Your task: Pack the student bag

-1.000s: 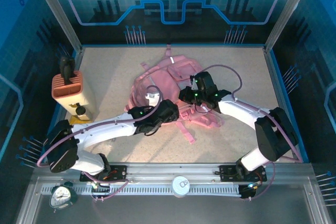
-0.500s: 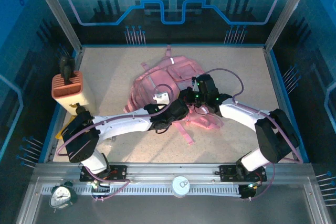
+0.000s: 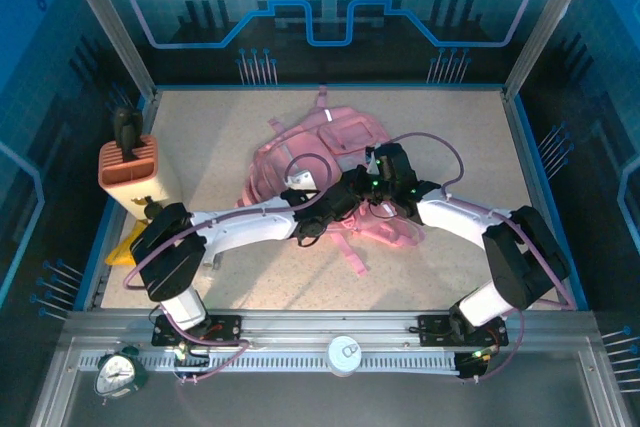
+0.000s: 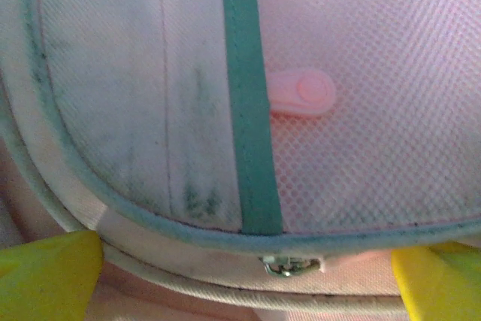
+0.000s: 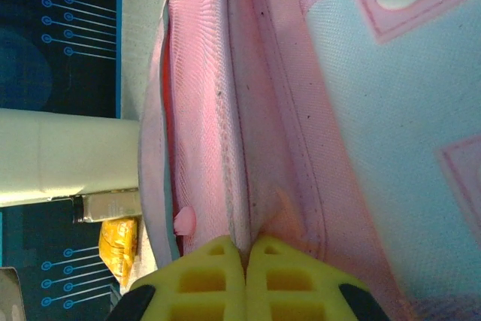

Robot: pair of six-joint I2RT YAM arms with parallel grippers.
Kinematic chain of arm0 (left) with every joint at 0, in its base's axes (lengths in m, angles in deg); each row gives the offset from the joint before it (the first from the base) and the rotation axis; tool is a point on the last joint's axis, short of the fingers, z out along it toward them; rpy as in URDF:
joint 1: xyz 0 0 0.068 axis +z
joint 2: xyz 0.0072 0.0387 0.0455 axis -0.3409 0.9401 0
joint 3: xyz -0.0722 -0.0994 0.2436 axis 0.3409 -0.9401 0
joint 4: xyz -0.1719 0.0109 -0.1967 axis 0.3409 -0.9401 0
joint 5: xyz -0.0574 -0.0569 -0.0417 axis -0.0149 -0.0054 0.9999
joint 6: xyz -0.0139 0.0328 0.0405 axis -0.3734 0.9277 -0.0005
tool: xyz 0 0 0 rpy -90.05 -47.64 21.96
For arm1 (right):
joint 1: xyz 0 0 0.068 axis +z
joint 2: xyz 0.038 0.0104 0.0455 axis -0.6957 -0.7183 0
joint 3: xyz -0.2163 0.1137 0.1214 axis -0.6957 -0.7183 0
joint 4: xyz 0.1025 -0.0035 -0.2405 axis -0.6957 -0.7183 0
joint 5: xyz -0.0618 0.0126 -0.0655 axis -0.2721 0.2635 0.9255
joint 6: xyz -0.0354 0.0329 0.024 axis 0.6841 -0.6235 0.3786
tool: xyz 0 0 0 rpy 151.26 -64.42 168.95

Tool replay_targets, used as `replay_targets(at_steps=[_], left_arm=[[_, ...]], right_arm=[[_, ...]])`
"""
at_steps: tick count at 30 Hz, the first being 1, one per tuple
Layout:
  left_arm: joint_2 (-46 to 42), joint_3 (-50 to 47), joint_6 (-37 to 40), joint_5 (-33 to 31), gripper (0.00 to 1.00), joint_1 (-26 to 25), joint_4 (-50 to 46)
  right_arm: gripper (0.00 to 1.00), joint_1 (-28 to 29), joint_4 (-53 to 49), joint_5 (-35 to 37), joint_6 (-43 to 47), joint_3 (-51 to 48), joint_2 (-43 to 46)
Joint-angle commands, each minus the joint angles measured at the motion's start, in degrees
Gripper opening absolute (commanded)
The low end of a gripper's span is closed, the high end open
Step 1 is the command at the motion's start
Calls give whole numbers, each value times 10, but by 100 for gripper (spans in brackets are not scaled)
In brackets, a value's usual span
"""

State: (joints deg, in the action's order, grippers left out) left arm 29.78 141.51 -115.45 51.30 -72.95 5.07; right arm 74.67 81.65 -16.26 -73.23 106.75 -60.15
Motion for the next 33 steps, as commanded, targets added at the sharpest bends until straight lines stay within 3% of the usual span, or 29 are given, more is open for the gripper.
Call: replay_targets(at_steps=[1, 8, 10, 14, 21, 26, 31, 33], left_arm=[[3, 11, -16, -44, 99, 17, 6], [-2, 3, -20, -79, 99, 20, -8], [-14, -13, -6, -66, 99, 20, 13], [-50, -64, 13, -43, 84, 19, 44], [-109, -130, 19, -8, 80, 16, 52], [-98, -109, 63, 55, 74, 14, 85], [-89, -93, 72, 68, 79, 9, 121], [-79, -87, 63, 83, 73, 10, 135]], right_arm=[[0, 3, 68, -28, 1, 9, -1], [0, 4, 74, -20, 4, 8, -9], [0, 4, 65, -24, 10, 17, -14], [0, 5, 80, -22, 9, 8, -15], [0, 15, 72, -7, 22, 10, -9], [0, 18, 76, -12, 20, 16, -13], [0, 22, 67, -3, 26, 14, -5], [0, 23, 66, -2, 29, 15, -5]])
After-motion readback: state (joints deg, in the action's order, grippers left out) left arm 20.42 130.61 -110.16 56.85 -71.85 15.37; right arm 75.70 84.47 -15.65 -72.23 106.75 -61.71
